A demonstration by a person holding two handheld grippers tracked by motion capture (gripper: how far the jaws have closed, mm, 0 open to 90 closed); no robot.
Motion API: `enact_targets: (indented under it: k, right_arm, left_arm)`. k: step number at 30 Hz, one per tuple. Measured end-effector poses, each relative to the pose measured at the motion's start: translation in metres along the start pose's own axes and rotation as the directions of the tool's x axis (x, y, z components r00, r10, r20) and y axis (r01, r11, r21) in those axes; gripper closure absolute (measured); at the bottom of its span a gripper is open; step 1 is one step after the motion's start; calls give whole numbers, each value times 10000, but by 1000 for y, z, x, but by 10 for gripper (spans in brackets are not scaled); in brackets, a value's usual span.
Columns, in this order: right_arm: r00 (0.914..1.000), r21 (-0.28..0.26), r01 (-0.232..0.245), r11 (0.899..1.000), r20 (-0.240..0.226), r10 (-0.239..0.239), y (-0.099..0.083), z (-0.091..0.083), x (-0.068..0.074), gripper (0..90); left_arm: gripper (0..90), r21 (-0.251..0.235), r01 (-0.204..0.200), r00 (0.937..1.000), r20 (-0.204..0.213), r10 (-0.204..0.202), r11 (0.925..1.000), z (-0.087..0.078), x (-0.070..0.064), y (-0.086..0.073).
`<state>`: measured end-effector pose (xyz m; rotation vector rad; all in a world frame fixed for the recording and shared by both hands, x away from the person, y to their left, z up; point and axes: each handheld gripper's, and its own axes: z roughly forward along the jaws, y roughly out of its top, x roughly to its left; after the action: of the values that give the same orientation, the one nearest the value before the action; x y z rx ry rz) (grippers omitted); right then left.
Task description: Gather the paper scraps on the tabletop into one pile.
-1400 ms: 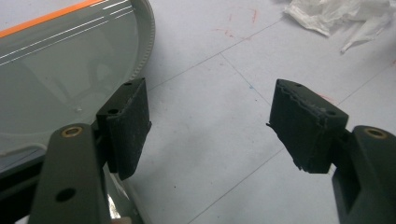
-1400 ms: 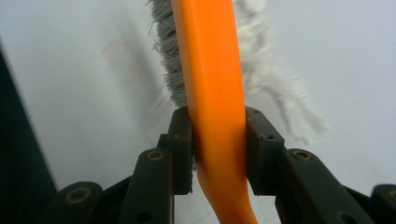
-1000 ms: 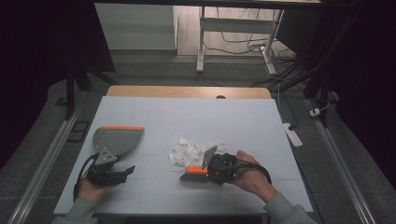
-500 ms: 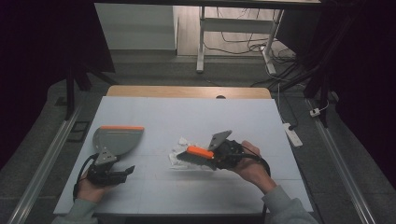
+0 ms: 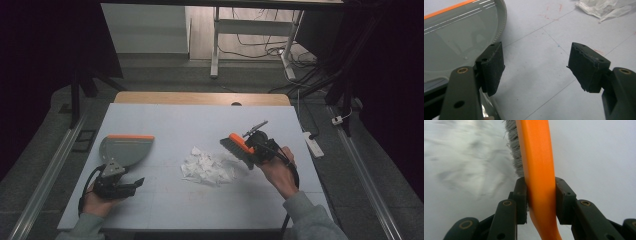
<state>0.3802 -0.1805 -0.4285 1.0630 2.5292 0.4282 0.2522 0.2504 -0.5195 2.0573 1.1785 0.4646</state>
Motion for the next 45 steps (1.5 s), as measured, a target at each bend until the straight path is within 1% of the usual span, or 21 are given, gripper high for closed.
enact_targets:
  k: [2,4,6,8,9,11,14,16,19,21,23,26,27,29,30,32,33,35,36,38,45]
  right_arm:
    - [9985,720,-539,9959,161,529,3,9,-7,668]
    - [9957,1305,-866,9877,432,816,5,18,-14,668]
    - [9926,1800,-1096,9775,715,982,6,26,-19,668]
    - [9887,1971,-1311,9716,980,1135,8,31,-22,668]
    - [9880,1995,-1362,9704,1000,1181,8,32,-23,669]
    - [9866,2027,-1515,9674,906,1355,12,34,-21,669]
    - [9898,2154,-1367,9669,702,1243,18,35,-11,669]
    - [9931,2138,-1155,9700,462,1081,21,34,1,669]
    - [9963,2093,-844,9742,302,799,25,33,16,669]
    - [9968,2055,-803,9754,175,784,27,33,24,668]
    - [9953,2005,-947,9751,0,967,30,33,28,669]
    - [9872,1806,-1306,9748,-675,1448,33,33,34,669]
    - [9855,1733,-1321,9760,-826,1481,35,33,37,669]
    - [9856,1660,-1261,9780,-910,1425,37,34,41,669]
    - [9856,1560,-1259,9797,-931,1415,37,34,42,669]
    - [9811,1336,-1412,9809,-1135,1566,37,32,40,669]
    - [9823,1158,-1409,9832,-1071,1534,36,29,39,669]
    - [9869,824,-1378,9870,-732,1439,35,21,35,669]
    - [9863,640,-1458,9872,-680,1501,35,18,32,669]
    - [9837,380,-1606,9863,-754,1631,33,12,27,668]
    - [9811,-78,-1721,9851,-911,1706,26,-2,17,668]
  left_arm:
    - [295,-13,-1,10000,-18,1,10000,0,0,0]
    - [295,-40,10,10000,-13,-10,10000,-1,0,0]
    - [295,-57,22,10000,-15,-22,10000,-1,0,0]
    - [295,-58,47,10000,-17,-47,10000,-1,1,0]
    - [295,-53,56,10000,-20,-56,10000,-1,1,0]
    - [295,-33,42,10000,-20,-42,10000,0,1,0]
    - [295,-24,11,10000,-29,-11,10000,-1,0,0]
    - [295,-23,17,10000,-40,-17,10000,-1,0,0]
    - [295,-6,12,10000,-47,-13,10000,0,0,0]
    - [295,-16,3,10000,-50,-3,10000,-1,0,0]
    - [295,-5,-7,10000,-56,7,10000,-1,0,0]
    - [295,10,-7,10000,-61,7,10000,0,0,0]
    - [295,10,-10,10000,-59,10,10000,0,0,0]
    - [296,-6,17,10000,-67,-17,10000,-1,0,0]
    - [295,-12,39,10000,-63,-39,10000,-1,0,0]
    - [296,-19,45,10000,-62,-45,10000,-1,1,0]
    - [296,-11,42,10000,-63,-43,10000,-1,1,0]
    - [296,13,43,10000,-65,-43,10000,0,1,0]
    - [296,15,39,10000,-59,-39,10000,0,1,0]
    - [296,26,14,10000,-74,-14,10000,0,0,0]
    - [296,35,23,10000,-89,-22,10000,0,0,0]
